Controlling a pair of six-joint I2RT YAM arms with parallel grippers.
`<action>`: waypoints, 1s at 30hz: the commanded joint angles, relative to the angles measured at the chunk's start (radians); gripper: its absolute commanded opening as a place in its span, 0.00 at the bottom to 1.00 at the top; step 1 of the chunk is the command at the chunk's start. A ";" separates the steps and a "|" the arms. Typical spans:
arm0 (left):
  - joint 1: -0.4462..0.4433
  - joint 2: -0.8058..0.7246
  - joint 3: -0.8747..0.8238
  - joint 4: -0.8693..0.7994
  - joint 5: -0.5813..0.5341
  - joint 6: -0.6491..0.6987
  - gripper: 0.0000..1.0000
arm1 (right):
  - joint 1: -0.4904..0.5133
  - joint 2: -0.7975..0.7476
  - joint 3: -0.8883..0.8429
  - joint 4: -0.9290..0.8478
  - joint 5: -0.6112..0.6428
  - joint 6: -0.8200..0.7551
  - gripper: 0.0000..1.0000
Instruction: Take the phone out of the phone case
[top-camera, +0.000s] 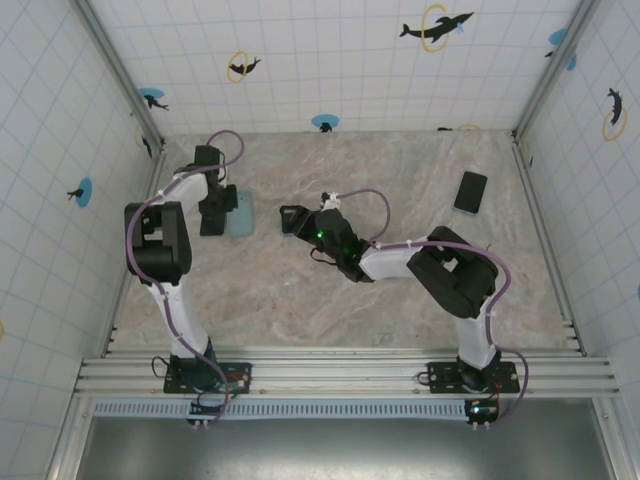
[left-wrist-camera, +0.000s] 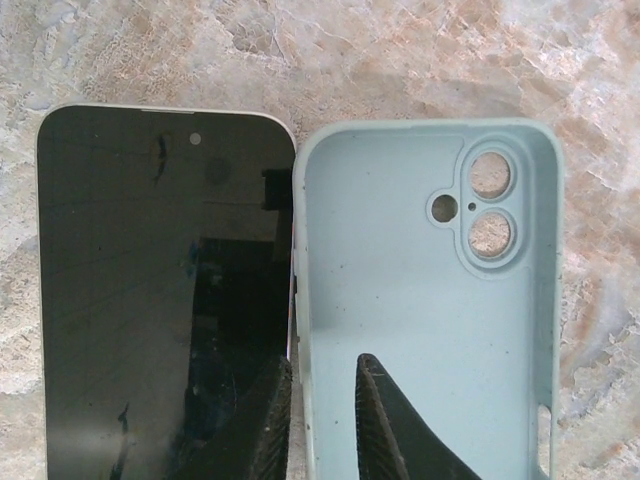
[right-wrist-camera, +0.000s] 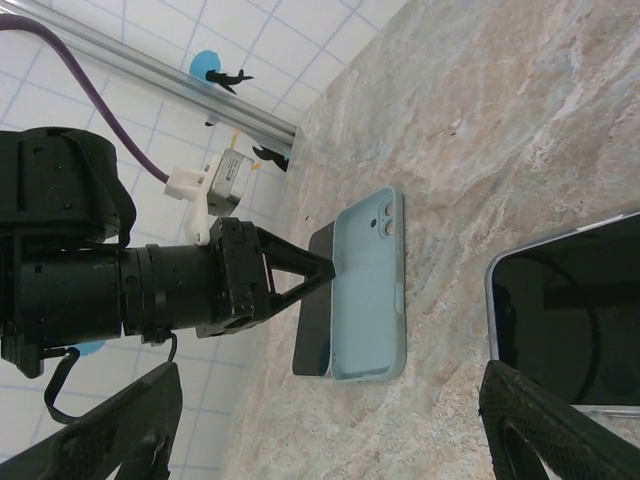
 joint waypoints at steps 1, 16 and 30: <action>0.004 0.012 0.033 -0.014 -0.010 0.012 0.23 | -0.007 -0.054 -0.005 0.015 0.007 -0.041 0.80; 0.005 -0.181 0.026 -0.041 0.126 0.021 0.65 | -0.139 -0.088 0.032 -0.174 -0.276 -0.487 0.88; 0.004 -0.509 -0.334 0.037 0.411 -0.233 0.89 | -0.357 -0.015 0.233 -0.579 -0.823 -1.268 0.93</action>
